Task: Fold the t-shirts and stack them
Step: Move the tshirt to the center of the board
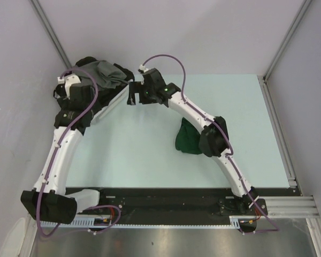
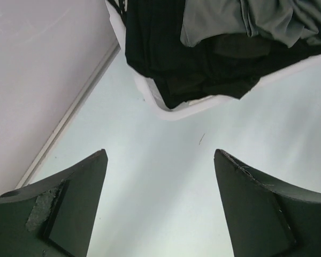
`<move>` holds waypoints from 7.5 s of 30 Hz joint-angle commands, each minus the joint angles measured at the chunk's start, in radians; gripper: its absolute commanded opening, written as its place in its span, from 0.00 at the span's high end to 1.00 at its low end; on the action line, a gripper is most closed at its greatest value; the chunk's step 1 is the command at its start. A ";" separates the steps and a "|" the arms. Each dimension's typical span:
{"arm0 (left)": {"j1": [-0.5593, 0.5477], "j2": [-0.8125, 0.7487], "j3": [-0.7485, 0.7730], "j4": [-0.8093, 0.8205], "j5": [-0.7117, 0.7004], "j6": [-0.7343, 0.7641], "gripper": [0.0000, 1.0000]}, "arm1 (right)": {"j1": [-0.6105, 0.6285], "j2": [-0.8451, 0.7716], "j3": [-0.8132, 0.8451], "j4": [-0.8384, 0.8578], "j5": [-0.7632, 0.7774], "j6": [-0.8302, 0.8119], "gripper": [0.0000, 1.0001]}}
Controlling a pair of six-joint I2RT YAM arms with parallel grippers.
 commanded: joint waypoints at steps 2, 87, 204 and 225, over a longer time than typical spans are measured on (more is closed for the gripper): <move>-0.015 -0.047 -0.092 -0.028 -0.019 -0.022 0.15 | 0.030 0.019 0.045 0.138 -0.079 0.078 0.02; -0.047 0.689 0.167 0.126 0.254 0.284 1.00 | -0.072 -0.620 -0.521 -0.118 0.156 -0.080 0.02; 0.336 0.582 0.411 0.150 0.262 0.070 0.41 | -0.011 -0.590 -0.543 -0.225 0.167 -0.149 0.01; 0.316 0.508 -0.011 0.167 0.127 0.023 0.68 | -0.028 -0.588 -0.457 -0.234 0.153 -0.163 0.00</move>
